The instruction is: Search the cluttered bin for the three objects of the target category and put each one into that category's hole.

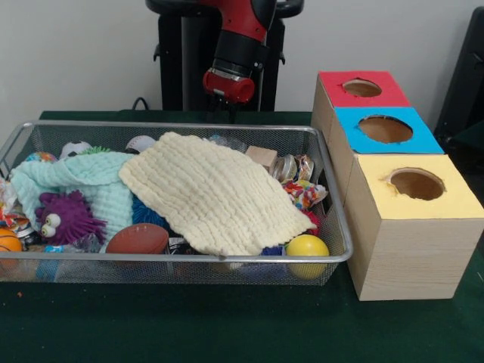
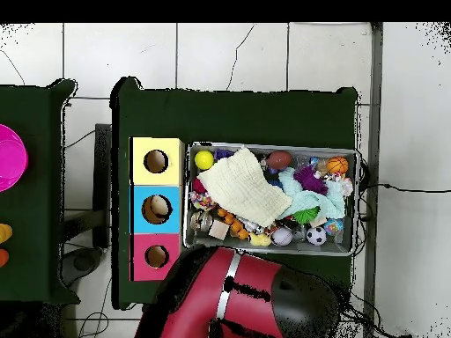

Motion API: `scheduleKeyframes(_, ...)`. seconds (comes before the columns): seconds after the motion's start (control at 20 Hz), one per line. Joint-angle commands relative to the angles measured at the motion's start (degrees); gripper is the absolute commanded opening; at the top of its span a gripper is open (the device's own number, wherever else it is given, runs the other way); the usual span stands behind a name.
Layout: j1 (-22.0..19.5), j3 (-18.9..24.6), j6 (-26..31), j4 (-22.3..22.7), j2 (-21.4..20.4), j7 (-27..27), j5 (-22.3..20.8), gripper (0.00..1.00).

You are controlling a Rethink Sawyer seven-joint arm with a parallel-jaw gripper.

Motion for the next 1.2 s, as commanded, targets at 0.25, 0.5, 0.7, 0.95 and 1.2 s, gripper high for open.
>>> scheduleKeyframes(0.25, -1.7, 9.9, 22.0, -7.3, 6.2, 6.1, 3.0, 1.0)
scheduleKeyframes(0.5, -2.0, 9.9, 27.1, -7.3, 4.7, 3.8, 3.3, 1.0)
scheduleKeyframes(0.7, -0.9, 8.8, 28.9, -7.5, 3.5, 3.1, 4.4, 1.0)
scheduleKeyframes(0.95, 0.4, 8.3, 28.8, -7.5, 2.9, 4.2, 5.0, 1.0)
scheduleKeyframes(1.2, 1.2, 8.6, 27.3, -7.3, 3.3, 5.7, 4.8, 1.0)
